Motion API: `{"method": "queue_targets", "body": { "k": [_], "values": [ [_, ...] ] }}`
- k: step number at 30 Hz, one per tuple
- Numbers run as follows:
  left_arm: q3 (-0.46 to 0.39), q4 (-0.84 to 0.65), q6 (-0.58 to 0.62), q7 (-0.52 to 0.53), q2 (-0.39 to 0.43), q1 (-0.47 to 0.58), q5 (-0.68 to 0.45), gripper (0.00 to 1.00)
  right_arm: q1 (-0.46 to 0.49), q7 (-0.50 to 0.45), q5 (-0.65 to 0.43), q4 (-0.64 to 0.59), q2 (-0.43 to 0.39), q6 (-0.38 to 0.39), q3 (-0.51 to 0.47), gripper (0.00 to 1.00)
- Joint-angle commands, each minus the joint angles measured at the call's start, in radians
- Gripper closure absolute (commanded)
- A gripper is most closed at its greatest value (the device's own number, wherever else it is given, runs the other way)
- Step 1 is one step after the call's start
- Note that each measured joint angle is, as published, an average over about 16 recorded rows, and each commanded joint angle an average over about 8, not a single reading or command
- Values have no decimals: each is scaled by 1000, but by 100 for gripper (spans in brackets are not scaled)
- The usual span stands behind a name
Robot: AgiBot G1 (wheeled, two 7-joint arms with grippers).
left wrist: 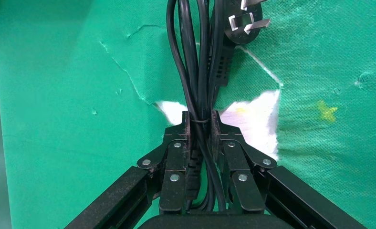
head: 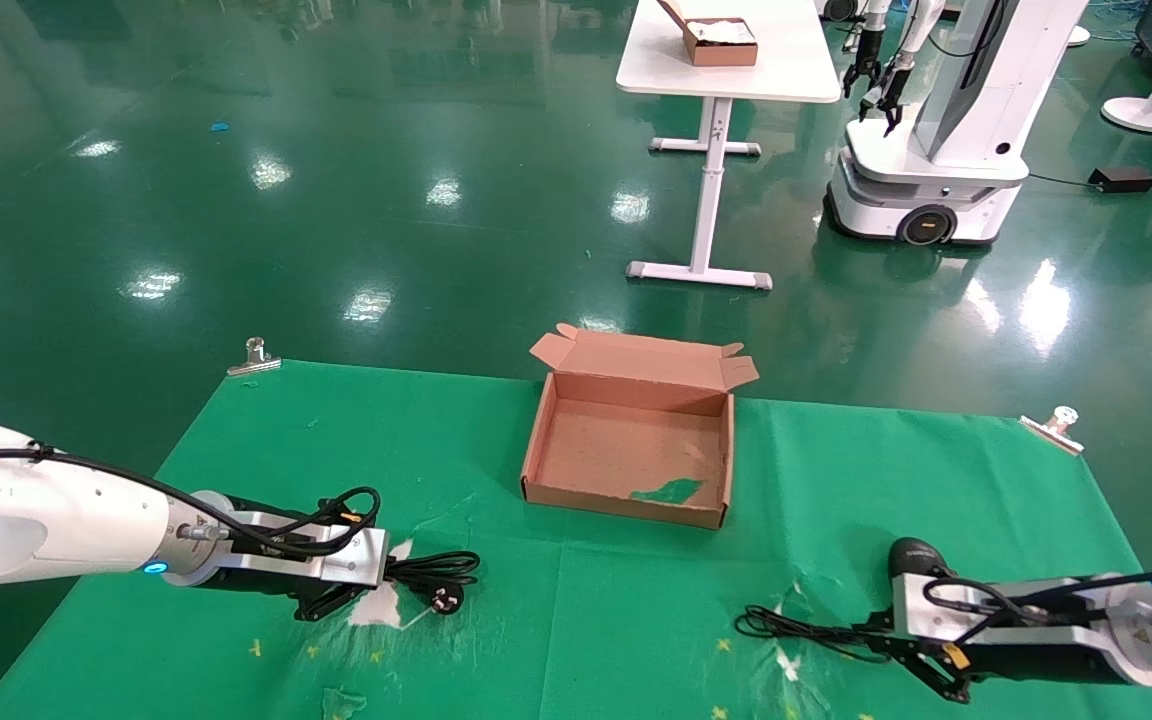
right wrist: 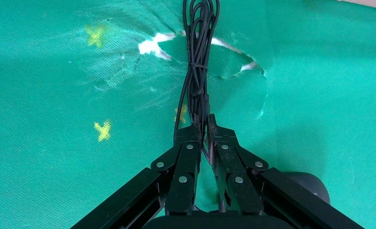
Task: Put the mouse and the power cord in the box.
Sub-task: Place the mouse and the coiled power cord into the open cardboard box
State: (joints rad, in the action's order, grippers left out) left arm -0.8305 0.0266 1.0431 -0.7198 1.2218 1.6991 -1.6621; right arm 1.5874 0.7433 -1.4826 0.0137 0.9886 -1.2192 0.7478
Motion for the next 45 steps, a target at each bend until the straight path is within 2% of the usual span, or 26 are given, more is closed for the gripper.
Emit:
{"method": "queue_targets", "body": {
  "k": [1, 45],
  "values": [
    [0, 0, 0, 0, 0, 0, 0, 100, 0, 0, 0, 0, 0, 0, 0, 100],
    [3, 5, 7, -7, -5, 4, 4, 100, 1, 0, 1, 1, 0, -1, -1, 100]
  ]
}}
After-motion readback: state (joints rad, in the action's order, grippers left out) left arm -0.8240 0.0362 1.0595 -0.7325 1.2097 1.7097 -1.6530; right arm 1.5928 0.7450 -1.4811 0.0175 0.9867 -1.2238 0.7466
